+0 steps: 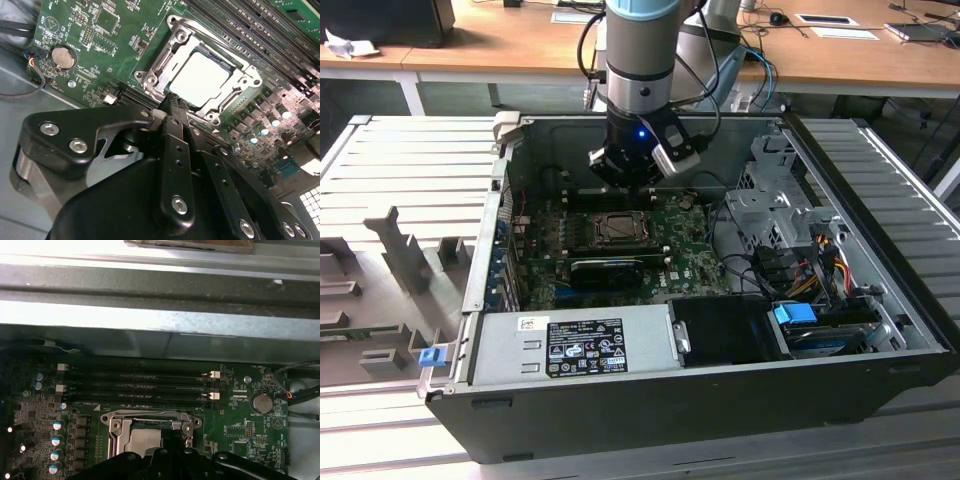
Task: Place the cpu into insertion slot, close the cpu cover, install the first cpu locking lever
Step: 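Install the first cpu locking lever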
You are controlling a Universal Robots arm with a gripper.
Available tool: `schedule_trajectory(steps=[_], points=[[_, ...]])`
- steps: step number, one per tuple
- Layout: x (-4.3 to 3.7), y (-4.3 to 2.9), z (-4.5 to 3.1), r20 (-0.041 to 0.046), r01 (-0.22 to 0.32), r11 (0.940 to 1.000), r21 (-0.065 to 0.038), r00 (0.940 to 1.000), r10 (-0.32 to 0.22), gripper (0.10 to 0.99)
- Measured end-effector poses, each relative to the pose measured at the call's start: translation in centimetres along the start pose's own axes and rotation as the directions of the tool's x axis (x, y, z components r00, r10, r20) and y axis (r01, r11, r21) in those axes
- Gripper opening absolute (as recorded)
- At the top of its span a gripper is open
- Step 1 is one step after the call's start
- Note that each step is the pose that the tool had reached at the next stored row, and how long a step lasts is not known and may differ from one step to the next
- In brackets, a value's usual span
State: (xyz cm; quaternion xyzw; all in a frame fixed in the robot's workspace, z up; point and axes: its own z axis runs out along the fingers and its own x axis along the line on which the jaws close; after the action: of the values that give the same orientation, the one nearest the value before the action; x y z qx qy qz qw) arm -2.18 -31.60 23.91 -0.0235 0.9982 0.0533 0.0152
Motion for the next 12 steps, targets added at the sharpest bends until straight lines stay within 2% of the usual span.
schedule_trajectory(steps=[12], points=[[0.01, -0.37, -0.04, -0.0001, 0.000, 1.0000, 0.000, 1.0000, 0.000, 0.106]])
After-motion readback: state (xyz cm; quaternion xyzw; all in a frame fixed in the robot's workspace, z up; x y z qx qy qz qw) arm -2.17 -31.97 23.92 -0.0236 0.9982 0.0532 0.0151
